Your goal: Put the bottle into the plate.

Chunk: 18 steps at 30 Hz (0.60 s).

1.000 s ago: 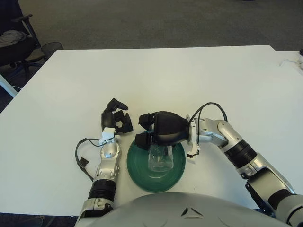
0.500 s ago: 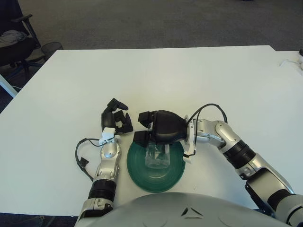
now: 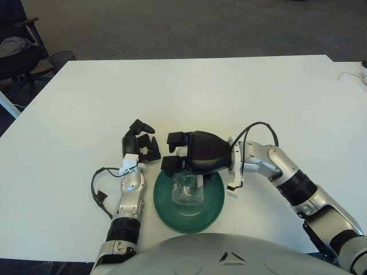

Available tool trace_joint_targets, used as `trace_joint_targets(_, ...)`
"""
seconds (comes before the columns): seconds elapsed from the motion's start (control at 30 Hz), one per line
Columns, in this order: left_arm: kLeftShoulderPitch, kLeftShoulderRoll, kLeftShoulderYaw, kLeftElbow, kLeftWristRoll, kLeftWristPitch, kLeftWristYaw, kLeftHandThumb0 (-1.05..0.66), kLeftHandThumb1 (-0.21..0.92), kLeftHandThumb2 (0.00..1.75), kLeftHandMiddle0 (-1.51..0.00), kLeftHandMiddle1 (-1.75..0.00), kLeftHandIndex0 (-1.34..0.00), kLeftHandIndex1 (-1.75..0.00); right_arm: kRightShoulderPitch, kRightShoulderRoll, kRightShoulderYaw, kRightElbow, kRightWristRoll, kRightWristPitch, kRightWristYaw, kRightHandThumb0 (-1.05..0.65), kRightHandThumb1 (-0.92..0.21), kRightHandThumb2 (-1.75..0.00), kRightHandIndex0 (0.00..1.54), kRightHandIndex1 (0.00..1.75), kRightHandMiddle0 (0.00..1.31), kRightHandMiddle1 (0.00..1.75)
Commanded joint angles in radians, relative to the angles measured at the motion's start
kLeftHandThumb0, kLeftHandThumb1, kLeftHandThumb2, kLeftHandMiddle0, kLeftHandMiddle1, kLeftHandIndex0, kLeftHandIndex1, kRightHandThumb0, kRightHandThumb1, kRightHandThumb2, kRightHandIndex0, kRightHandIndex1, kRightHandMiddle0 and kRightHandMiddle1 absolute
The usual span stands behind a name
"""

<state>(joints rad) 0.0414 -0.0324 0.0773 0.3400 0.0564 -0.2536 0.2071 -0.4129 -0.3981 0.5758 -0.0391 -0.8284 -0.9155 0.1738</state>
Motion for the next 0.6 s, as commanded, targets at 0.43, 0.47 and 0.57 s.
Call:
trace_joint_targets(0.43, 0.021, 0.038, 0.009, 0.194, -0.023, -0.246, -0.101, -0.55, 0.13, 1.55, -1.25, -1.75, -0.77, -1.75, -0.023, 0.004, -0.043, 0.097, 0.031, -0.125, -0.105, -0.02, -0.29, -1.45, 0.00, 0.00, 0.00, 0.00)
trace_joint_targets(0.47, 0.016, 0.038, 0.010, 0.210, -0.018, -0.264, -0.093, -0.55, 0.13, 1.55, -1.24, -1.75, -0.77, -1.75, -0.023, 0.006, -0.046, 0.104, 0.026, -0.132, -0.116, -0.03, -0.29, -1.45, 0.00, 0.00, 0.00, 0.00)
trace_joint_targets(0.57, 0.000, 0.039, 0.013, 0.254, -0.002, -0.310, -0.069, -0.55, 0.12, 1.55, -1.24, -1.75, -0.77, -1.75, -0.024, 0.010, -0.051, 0.116, 0.015, -0.145, -0.136, -0.05, -0.27, -1.45, 0.00, 0.00, 0.00, 0.00)
